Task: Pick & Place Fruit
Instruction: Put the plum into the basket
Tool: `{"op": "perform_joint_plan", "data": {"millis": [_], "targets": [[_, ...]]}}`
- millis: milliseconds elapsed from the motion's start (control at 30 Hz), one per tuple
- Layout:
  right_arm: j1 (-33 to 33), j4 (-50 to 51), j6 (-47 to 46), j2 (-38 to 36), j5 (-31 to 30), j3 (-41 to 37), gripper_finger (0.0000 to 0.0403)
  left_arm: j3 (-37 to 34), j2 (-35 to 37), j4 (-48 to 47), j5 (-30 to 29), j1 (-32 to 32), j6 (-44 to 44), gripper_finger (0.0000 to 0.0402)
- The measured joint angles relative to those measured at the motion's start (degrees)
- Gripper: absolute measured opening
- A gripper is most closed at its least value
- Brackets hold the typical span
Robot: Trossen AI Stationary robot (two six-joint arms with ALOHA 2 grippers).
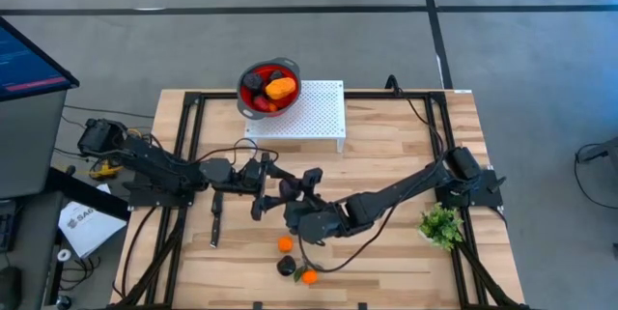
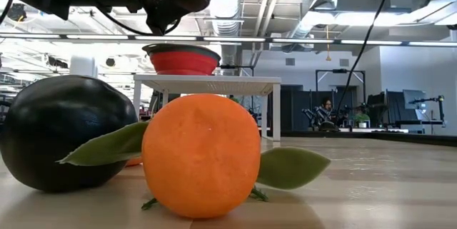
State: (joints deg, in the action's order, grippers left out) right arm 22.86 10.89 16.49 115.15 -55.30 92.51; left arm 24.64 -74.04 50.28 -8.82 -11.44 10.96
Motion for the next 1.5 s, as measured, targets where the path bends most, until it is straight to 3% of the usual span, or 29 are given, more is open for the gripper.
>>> {"op": "perform_joint_plan", "data": {"millis": [200, 433, 700, 1033, 1200, 1333, 1500], "targets": [[-0.45, 0.97, -0.09, -0.04, 1.77, 0.00, 0.0245, -0.09, 0.00, -0.26, -0.09, -0.02, 0.03, 0.0258], [-0.10, 2.92, 0.23, -0.04, 0.30, 0.00, 0.0312, -0.07, -0.04, -0.33, -0.68, 0.00, -1.99, 0.0276], [4.50, 5.04, 0.63, -0.02, -11.31, 0.00, 0.0353, -0.04, 0.00, -0.83, 2.51, -0.02, -3.73, 0.0268], [12.08, 4.93, -0.33, -0.02, -27.67, 0.00, 0.0341, -0.03, 1.36, -0.89, 12.89, -0.24, -5.18, 0.0273], [13.64, 5.38, -4.46, -0.02, -32.01, 0.00, 0.0335, 0.00, 4.30, -0.33, 17.41, -1.06, -9.96, 0.0275], [13.39, 5.43, -8.60, -0.02, -32.44, 0.00, 0.0330, 0.03, 9.25, -0.15, 13.92, -1.88, -14.84, 0.0277], [11.79, 5.47, -11.75, -0.02, -32.19, 0.00, 0.0325, 2.97, 19.02, -5.92, 1.87, 0.25, -23.35, 0.0275]]}}
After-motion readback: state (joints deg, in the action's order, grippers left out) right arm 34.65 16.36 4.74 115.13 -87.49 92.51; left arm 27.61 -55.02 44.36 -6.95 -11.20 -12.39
